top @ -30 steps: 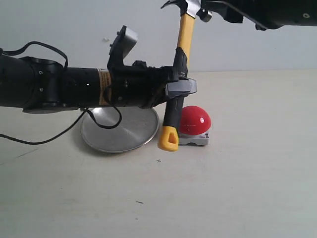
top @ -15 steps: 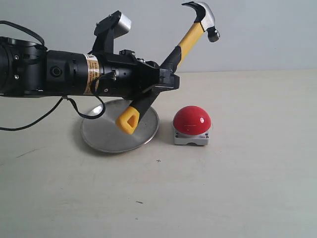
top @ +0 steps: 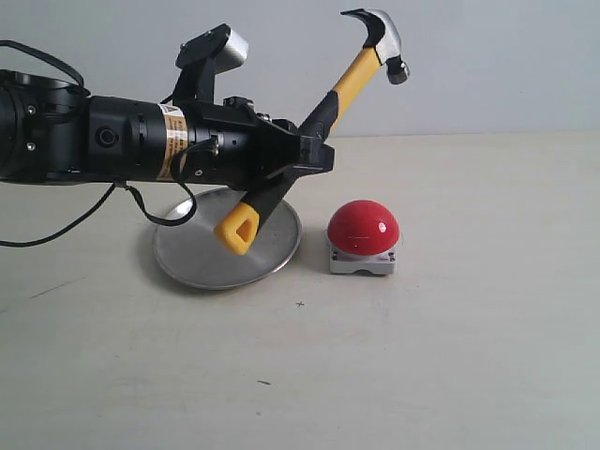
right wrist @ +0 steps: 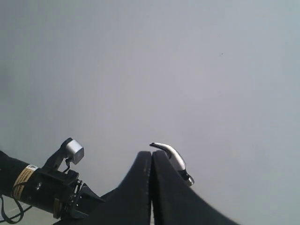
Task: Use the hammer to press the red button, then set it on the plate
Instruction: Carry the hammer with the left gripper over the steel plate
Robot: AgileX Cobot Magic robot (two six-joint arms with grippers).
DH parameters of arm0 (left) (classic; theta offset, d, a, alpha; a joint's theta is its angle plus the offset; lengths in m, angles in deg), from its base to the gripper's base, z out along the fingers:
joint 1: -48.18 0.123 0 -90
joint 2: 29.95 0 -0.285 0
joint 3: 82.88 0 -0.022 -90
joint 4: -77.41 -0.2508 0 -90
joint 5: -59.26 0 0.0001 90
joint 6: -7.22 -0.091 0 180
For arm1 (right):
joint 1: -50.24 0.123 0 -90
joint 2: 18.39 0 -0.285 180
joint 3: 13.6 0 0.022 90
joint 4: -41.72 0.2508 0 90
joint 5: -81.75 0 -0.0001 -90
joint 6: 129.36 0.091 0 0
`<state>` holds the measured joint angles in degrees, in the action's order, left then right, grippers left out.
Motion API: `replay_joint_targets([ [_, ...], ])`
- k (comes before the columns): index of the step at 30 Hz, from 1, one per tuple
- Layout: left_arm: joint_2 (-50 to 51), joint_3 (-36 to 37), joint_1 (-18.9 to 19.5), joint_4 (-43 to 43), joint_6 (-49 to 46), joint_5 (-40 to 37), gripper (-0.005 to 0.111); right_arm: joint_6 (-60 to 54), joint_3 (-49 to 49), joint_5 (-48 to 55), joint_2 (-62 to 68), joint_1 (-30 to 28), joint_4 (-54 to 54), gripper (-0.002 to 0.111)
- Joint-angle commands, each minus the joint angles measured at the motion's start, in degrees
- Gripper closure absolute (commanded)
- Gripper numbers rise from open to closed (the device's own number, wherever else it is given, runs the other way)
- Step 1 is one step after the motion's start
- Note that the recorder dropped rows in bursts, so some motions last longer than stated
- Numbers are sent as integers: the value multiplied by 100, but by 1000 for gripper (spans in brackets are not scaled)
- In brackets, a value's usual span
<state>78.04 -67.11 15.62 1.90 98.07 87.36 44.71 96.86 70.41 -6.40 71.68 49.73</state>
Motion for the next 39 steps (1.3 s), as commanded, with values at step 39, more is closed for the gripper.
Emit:
replay_joint_targets([
  [39, -120, -56, -2, -308, -214, -612, 107, 1111, -767, 1837, -204, -729, 1179, 108],
])
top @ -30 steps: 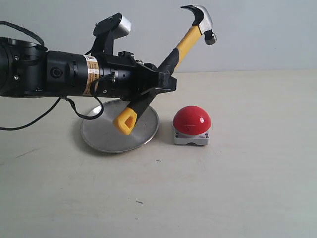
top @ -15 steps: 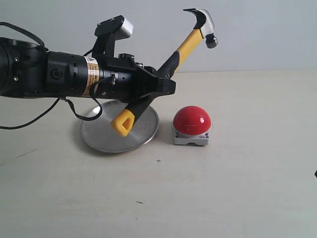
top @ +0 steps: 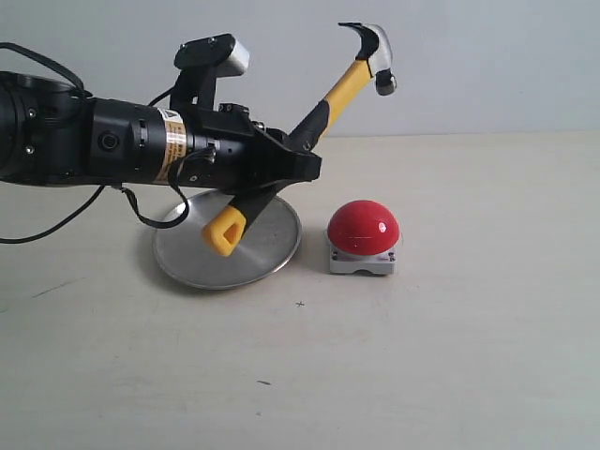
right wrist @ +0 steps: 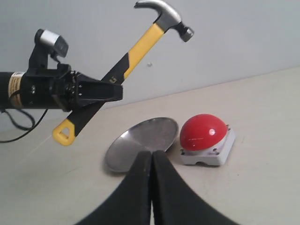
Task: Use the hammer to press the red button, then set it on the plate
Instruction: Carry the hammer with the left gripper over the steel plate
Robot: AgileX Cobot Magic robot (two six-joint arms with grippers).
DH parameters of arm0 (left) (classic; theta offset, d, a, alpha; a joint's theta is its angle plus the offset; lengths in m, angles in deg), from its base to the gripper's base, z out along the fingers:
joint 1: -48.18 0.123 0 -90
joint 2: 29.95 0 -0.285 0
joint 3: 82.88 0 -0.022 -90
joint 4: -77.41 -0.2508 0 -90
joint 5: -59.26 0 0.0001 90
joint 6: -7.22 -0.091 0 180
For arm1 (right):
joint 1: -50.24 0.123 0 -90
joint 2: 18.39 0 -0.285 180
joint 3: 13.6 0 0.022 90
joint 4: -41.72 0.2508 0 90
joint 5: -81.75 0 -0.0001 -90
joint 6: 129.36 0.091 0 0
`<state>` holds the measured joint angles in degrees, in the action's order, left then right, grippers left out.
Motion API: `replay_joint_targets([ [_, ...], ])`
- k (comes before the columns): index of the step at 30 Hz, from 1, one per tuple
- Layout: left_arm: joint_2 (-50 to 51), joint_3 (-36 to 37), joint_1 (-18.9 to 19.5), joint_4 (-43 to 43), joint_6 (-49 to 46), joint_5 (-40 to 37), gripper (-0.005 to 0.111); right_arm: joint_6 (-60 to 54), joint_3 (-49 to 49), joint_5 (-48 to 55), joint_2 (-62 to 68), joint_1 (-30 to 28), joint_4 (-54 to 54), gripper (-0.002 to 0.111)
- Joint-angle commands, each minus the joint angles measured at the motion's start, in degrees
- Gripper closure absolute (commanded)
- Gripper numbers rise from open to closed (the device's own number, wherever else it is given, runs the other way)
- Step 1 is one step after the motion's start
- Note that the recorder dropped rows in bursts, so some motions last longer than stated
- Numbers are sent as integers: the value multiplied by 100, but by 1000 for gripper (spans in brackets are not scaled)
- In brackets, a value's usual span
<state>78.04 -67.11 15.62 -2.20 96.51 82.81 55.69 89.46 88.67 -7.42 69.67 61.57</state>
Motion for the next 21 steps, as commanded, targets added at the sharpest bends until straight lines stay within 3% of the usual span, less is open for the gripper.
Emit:
replay_joint_targets([
  [1, -120, -56, -2, 78, -58, -218, 107, 13, -28, 11, -115, -730, -6, 108],
  [10, -120, -56, -2, -236, 93, -354, 107, 13, -28, 11, -115, -1967, -19, 108],
  [21, -311, 626, -114, -737, 581, -333, 107, 13, -28, 11, -115, -2025, -19, 108],
])
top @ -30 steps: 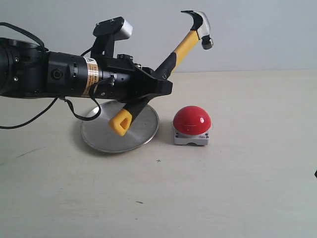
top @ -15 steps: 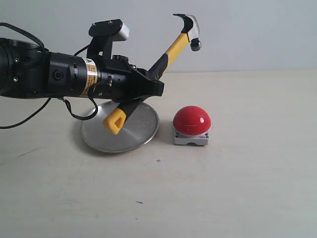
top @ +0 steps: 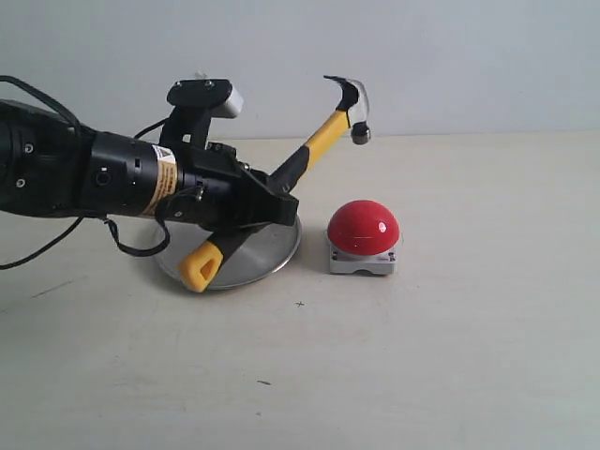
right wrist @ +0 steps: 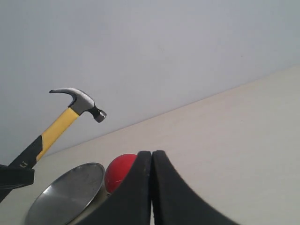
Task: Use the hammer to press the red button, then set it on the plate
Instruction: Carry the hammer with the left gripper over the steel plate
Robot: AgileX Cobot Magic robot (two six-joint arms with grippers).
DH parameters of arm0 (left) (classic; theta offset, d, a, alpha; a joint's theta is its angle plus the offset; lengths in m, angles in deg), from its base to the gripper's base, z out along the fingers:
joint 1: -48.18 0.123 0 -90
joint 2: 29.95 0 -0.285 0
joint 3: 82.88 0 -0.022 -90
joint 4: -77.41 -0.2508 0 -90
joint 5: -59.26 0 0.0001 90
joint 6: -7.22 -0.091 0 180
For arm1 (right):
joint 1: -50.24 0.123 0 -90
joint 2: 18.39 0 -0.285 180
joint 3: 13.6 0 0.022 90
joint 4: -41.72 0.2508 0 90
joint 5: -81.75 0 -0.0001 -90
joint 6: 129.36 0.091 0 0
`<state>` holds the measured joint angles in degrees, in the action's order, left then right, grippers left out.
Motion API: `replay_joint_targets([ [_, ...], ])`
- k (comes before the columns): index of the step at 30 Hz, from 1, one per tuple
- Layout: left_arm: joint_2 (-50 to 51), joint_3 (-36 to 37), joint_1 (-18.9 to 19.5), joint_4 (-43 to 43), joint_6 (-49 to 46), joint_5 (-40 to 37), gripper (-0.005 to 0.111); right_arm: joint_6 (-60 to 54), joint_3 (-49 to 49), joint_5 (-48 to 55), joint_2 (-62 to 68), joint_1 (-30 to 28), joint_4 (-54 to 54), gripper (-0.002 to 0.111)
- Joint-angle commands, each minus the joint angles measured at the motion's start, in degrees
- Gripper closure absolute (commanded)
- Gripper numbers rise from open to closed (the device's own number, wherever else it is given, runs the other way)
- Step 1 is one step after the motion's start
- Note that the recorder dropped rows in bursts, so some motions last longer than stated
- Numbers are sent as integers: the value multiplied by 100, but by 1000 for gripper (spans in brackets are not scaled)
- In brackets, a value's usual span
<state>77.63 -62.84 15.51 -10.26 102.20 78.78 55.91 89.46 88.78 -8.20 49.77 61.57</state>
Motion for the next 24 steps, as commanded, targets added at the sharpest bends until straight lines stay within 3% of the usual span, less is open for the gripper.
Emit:
replay_joint_targets([
  [1, -309, 277, -183, 69, 12, -14, 107, -8, -28, 0, -37, -35, -19, 108],
  [9, -338, 572, -946, 146, 9, -931, 107, -8, -28, 0, -37, -35, -19, 108],
  [16, -1418, 572, -944, 143, -5, -1383, 107, -8, -28, 0, -37, -35, -19, 108],
  [24, -1027, 572, -944, 143, -14, -1525, 107, -8, -28, -27, -37, -35, 98, 108],
])
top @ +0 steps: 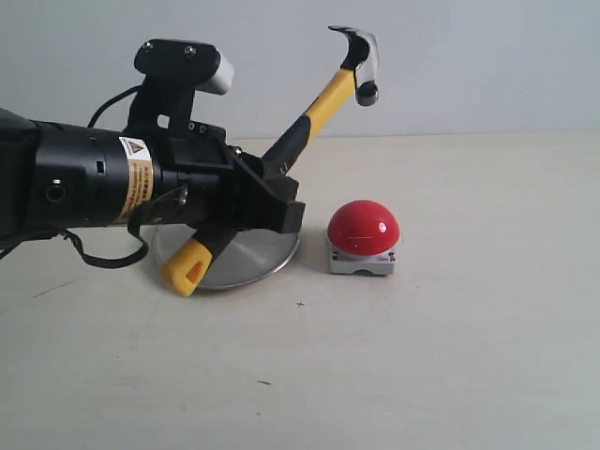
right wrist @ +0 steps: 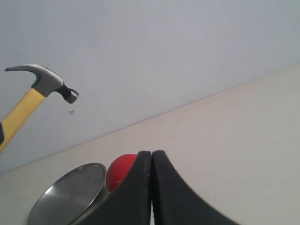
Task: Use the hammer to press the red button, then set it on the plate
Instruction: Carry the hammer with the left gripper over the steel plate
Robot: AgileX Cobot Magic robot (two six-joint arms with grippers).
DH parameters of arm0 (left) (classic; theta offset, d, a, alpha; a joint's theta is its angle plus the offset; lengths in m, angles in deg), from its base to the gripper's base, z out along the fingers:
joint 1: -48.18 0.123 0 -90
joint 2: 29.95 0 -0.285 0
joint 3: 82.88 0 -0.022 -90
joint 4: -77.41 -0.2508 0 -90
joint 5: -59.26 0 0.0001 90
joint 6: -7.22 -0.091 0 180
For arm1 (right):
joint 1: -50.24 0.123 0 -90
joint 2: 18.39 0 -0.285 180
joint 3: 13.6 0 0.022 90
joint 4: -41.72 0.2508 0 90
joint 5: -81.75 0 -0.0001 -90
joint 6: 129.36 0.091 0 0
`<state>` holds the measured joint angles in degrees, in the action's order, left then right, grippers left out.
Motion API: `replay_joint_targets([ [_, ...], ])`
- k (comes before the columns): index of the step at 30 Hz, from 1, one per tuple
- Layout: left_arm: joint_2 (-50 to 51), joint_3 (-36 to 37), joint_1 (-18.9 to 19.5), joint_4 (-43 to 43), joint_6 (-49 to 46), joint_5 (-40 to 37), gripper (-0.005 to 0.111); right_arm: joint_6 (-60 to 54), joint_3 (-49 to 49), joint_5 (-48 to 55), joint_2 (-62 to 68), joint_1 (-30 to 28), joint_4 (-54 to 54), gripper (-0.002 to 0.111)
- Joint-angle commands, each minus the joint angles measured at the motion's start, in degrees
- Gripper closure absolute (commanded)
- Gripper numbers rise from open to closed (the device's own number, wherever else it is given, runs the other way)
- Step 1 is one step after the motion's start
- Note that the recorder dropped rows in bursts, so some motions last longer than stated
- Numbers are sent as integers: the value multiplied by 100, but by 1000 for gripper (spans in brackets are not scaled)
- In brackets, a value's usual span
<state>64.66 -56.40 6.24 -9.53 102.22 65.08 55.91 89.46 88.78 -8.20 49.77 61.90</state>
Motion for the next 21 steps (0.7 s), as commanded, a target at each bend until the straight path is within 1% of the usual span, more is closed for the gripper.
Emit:
replay_joint_targets([
  [1, 409, -72, -17, 70, -16, -156, 107, -8, -28, -27, -37, -35, 65, 108],
  [4, 858, -72, -30, 70, -16, -76, 107, -8, -28, -27, -37, -35, 65, 108],
  [9, 1567, -72, -30, 60, -6, 510, 107, -8, -28, -27, -37, -35, 65, 108],
  [11, 1592, -72, -30, 4, -6, 555, 107, -8, -28, -27, -37, -35, 65, 108],
  [15, 1152, -72, -30, 15, -6, 470, 107, -8, -28, -27, -37, -35, 65, 108],
  [21, 158, -72, -30, 63, -6, -3, 107, -8, -28, -27, -37, -35, 65, 108],
])
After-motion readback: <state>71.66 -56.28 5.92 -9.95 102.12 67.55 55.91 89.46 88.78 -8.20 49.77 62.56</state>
